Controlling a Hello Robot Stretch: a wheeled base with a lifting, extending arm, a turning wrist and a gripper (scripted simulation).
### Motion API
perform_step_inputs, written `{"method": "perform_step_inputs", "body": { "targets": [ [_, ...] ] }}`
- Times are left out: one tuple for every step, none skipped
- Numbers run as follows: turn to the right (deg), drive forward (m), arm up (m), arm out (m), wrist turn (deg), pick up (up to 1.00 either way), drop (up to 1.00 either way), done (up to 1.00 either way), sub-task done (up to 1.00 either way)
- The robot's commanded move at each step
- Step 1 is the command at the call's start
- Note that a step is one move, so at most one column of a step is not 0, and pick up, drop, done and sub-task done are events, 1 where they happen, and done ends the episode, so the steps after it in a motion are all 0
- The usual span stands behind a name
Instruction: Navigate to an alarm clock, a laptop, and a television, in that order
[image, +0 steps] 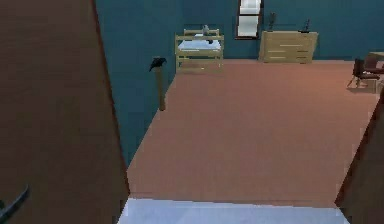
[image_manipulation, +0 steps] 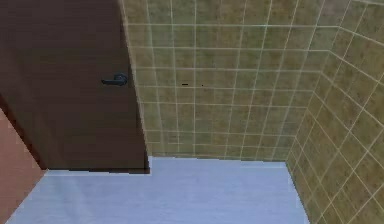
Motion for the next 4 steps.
{"method": "perform_step_inputs", "body": {
  "targets": [
    [0.0, 0.70, 0.00, 0.00, 0.0, 0.00, 0.00, 0.00, 0.00],
    [0.0, 1.00, 0.00, 0.00, 0.0, 0.00, 0.00, 0.00, 0.00],
    [0.0, 1.00, 0.00, 0.00, 0.0, 0.00, 0.00, 0.00, 0.00],
    [0.0, 1.00, 0.00, 0.00, 0.0, 0.00, 0.00, 0.00, 0.00]
  ]
}}
